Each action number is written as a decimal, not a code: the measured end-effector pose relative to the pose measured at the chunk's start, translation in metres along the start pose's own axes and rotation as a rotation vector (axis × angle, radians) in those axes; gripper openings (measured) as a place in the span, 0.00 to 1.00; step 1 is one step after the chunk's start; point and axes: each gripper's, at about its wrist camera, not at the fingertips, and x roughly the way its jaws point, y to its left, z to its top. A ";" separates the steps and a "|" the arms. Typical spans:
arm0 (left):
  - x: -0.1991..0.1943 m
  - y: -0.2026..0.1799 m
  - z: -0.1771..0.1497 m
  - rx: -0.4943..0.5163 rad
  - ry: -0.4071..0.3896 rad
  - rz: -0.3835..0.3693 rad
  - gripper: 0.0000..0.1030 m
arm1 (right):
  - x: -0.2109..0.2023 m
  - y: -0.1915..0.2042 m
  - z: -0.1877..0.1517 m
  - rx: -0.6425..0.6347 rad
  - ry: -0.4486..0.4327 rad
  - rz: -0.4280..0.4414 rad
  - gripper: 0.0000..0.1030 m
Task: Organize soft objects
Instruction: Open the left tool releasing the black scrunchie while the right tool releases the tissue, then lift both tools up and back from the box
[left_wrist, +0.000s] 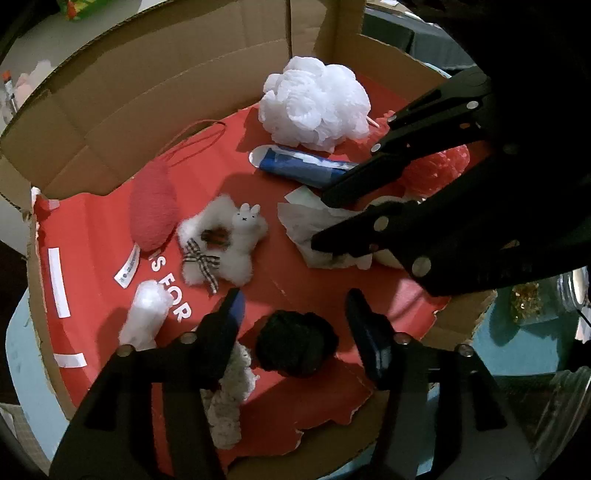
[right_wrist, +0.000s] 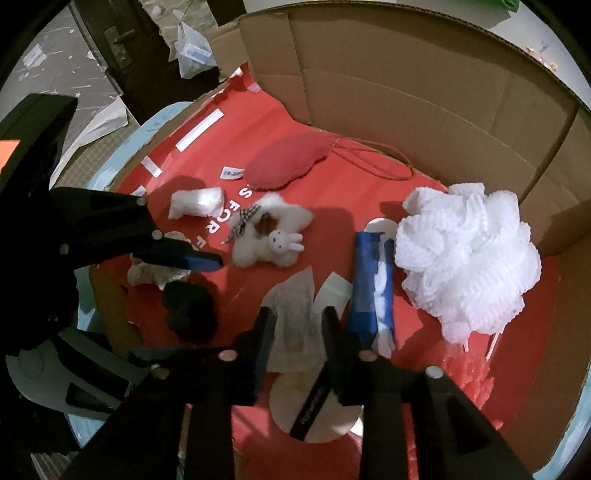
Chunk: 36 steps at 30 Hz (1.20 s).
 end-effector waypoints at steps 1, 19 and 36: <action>0.000 0.000 0.000 -0.001 -0.002 0.004 0.56 | 0.001 0.000 0.001 0.001 0.001 0.002 0.33; -0.058 -0.005 -0.024 -0.124 -0.141 0.033 0.74 | -0.089 0.010 -0.027 0.098 -0.203 -0.118 0.92; -0.101 -0.018 -0.064 -0.352 -0.308 0.176 0.83 | -0.130 0.029 -0.109 0.315 -0.350 -0.356 1.00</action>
